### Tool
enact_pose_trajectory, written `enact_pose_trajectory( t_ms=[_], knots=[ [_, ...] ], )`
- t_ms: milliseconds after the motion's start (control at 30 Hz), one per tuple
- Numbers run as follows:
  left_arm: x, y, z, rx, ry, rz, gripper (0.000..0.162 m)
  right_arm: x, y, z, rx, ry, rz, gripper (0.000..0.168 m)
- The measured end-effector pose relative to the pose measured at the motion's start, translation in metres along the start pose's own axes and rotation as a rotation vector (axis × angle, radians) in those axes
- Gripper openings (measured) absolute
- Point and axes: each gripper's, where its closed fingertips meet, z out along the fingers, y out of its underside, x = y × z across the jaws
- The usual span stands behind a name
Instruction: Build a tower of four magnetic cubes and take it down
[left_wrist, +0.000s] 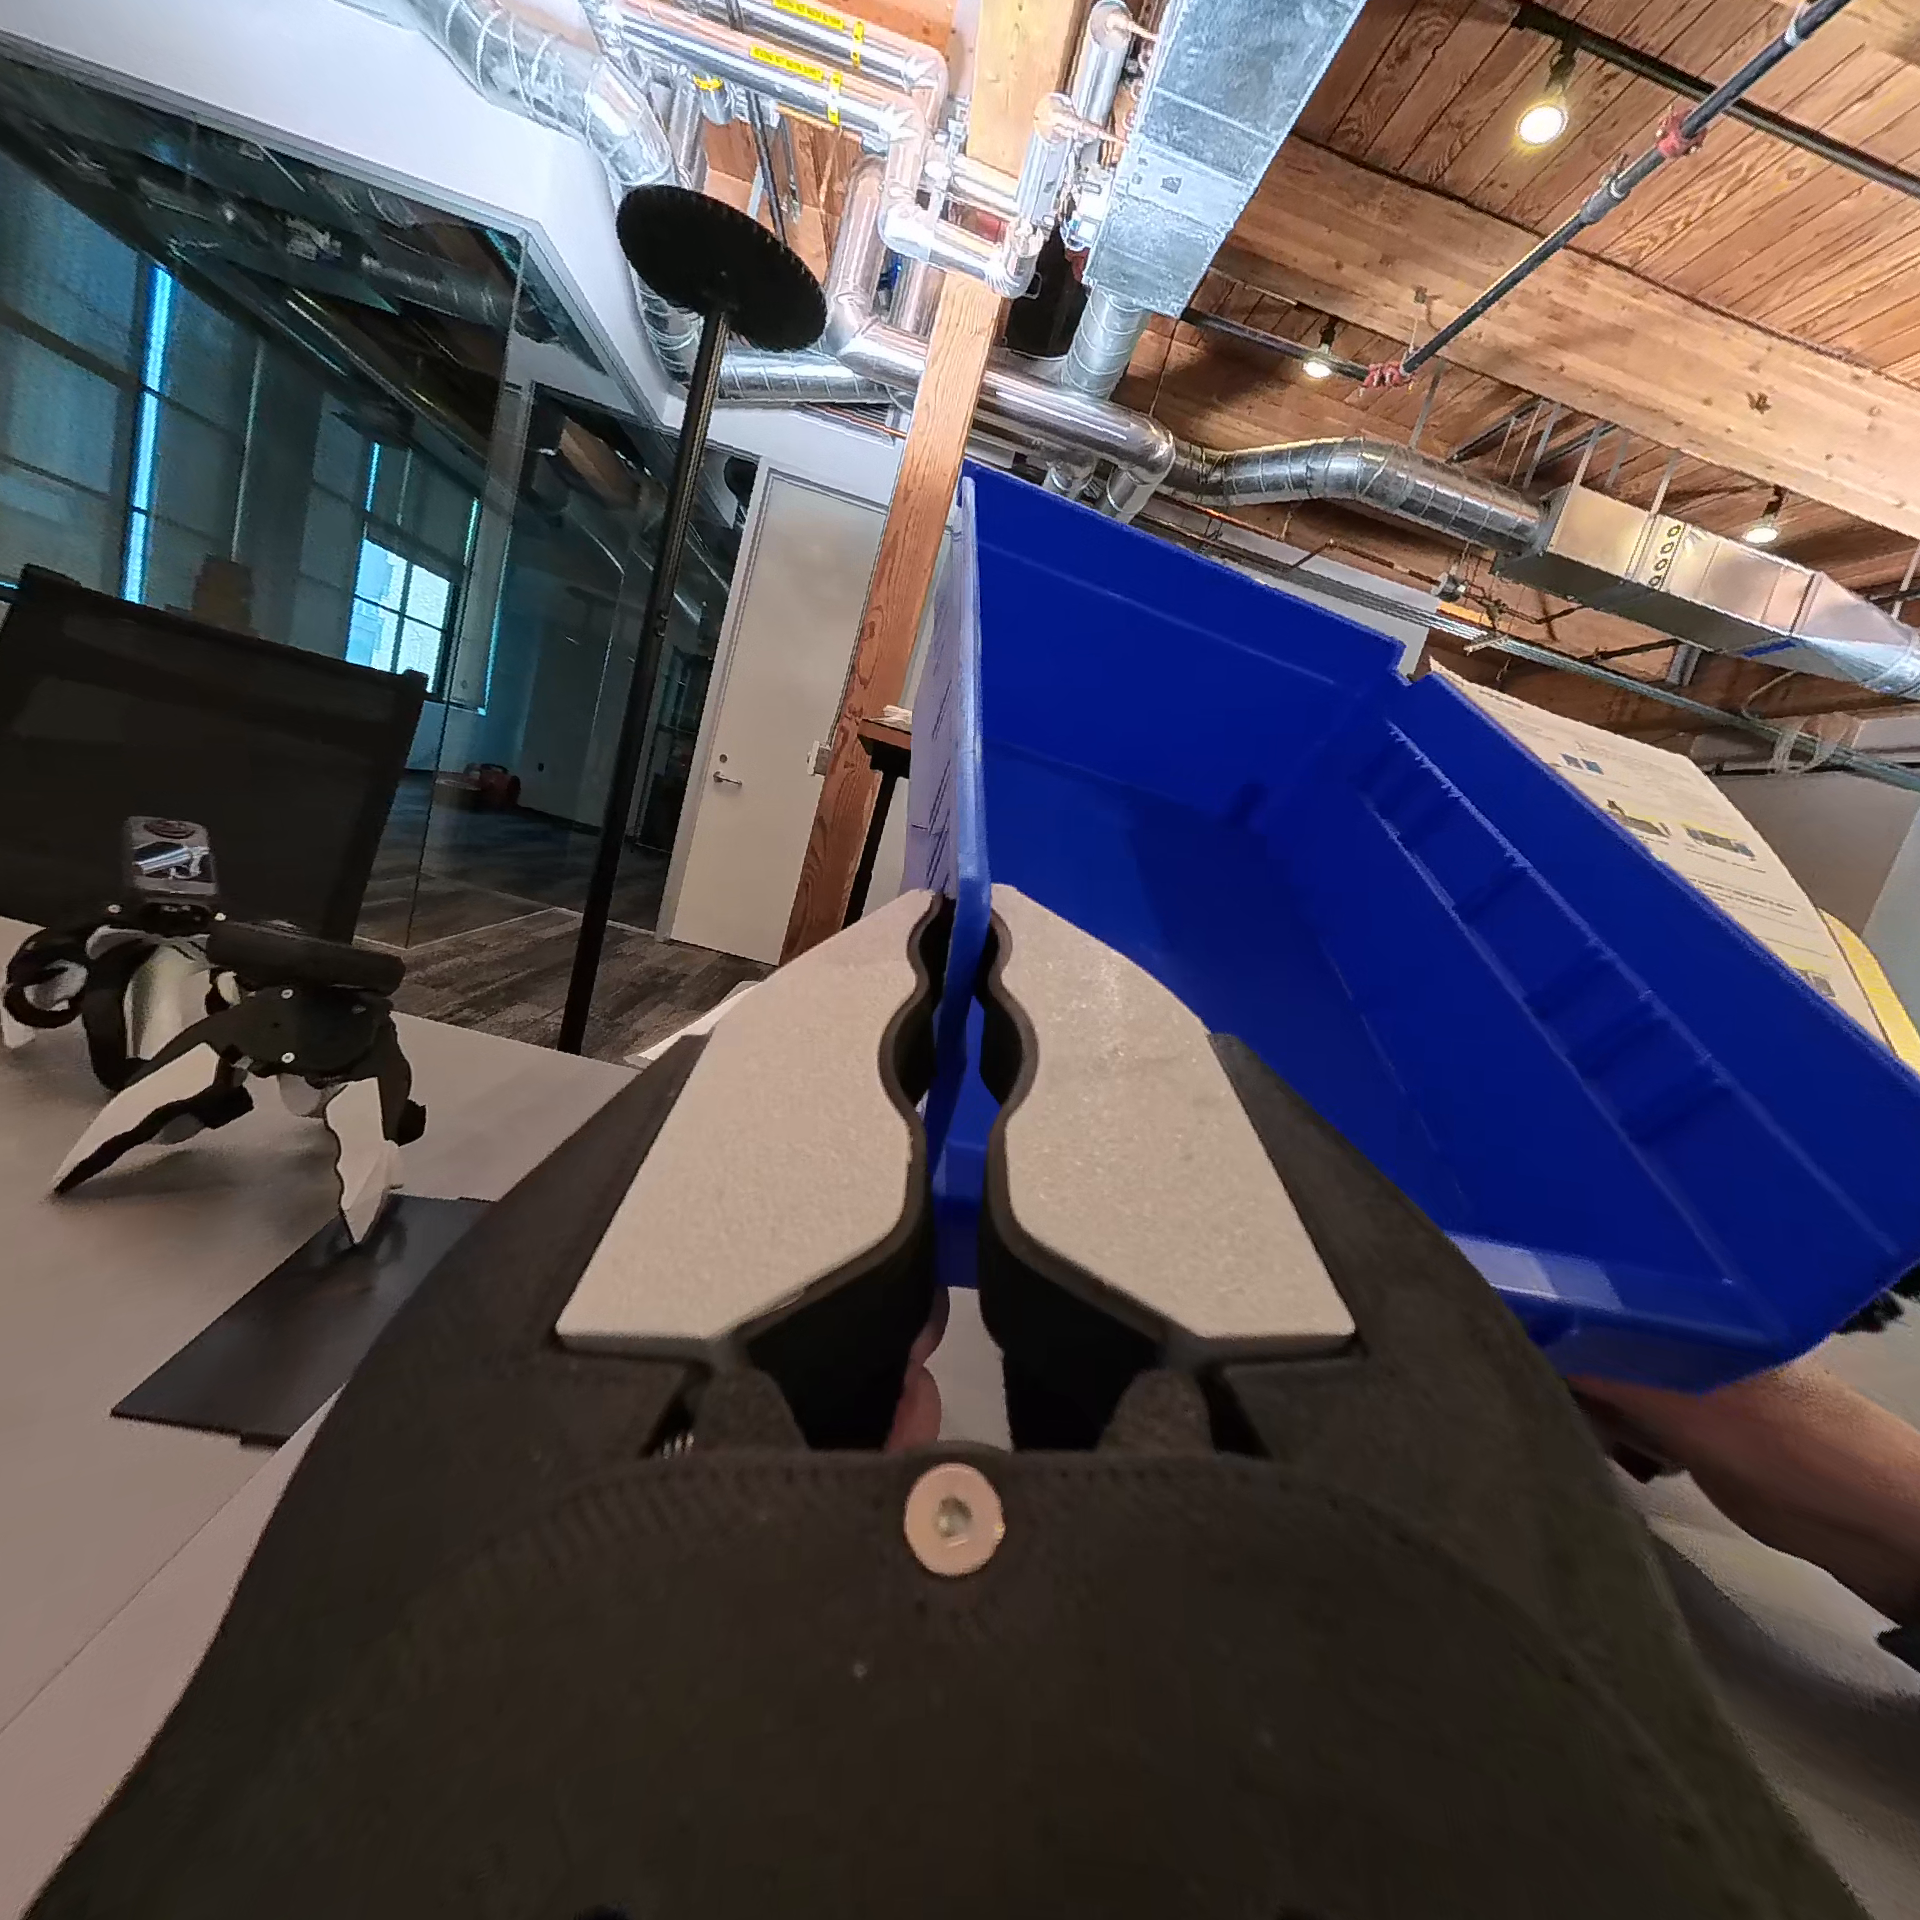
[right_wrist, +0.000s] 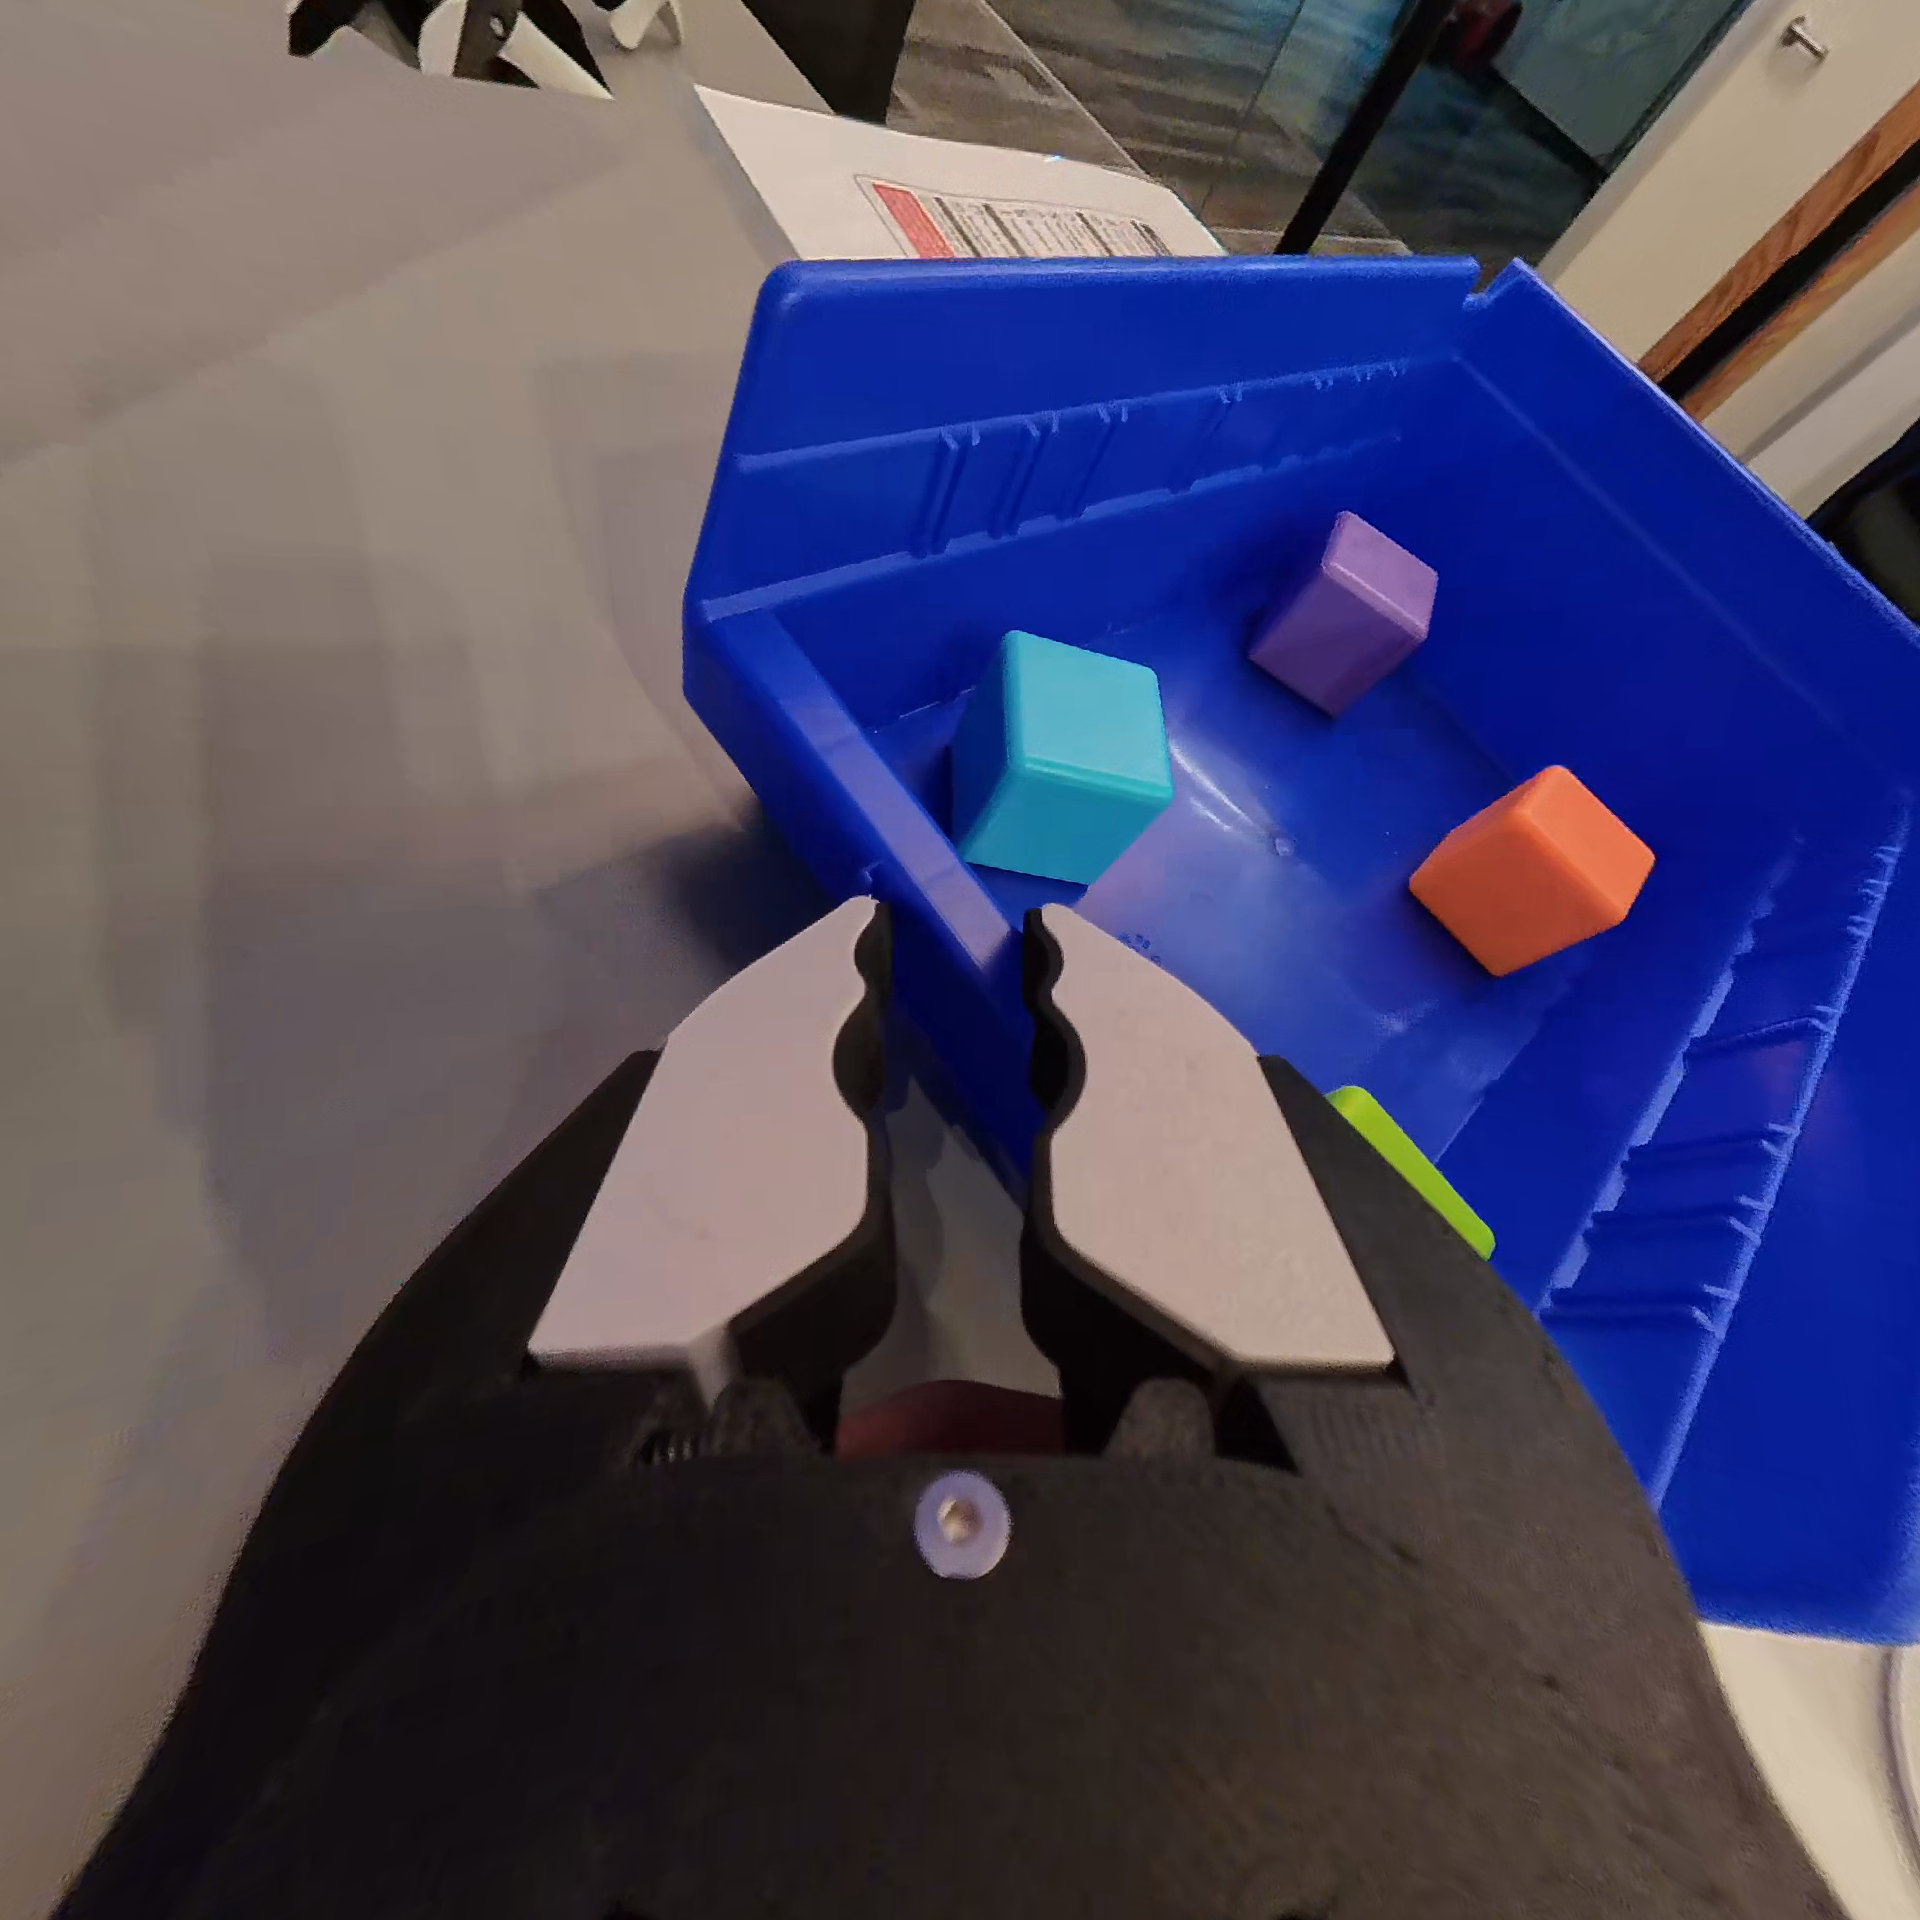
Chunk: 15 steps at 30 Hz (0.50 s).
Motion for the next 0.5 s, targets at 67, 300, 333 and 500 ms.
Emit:
enact_pose_trajectory(
  t_ms=[67, 300, 333, 500],
  knots=[
    [0.0, 0.001, 0.0, -0.001, 0.002, 0.001, 0.003, 0.0, -0.004, 0.007, -0.003, 0.013, 0.007, 0.024],
    [0.001, 0.003, 0.002, -0.008, 0.01, -0.001, 0.003, 0.002, -0.018, 0.03, -0.022, 0.007, 0.058, 0.023],
    [0.001, 0.004, 0.002, -0.008, 0.012, -0.001, 0.003, 0.003, -0.019, 0.032, -0.021, -0.013, 0.073, 0.023],
    [0.002, 0.004, 0.004, -0.01, 0.021, -0.002, 0.003, 0.001, -0.024, 0.024, -0.004, -0.12, 0.087, 0.027]
  ],
)
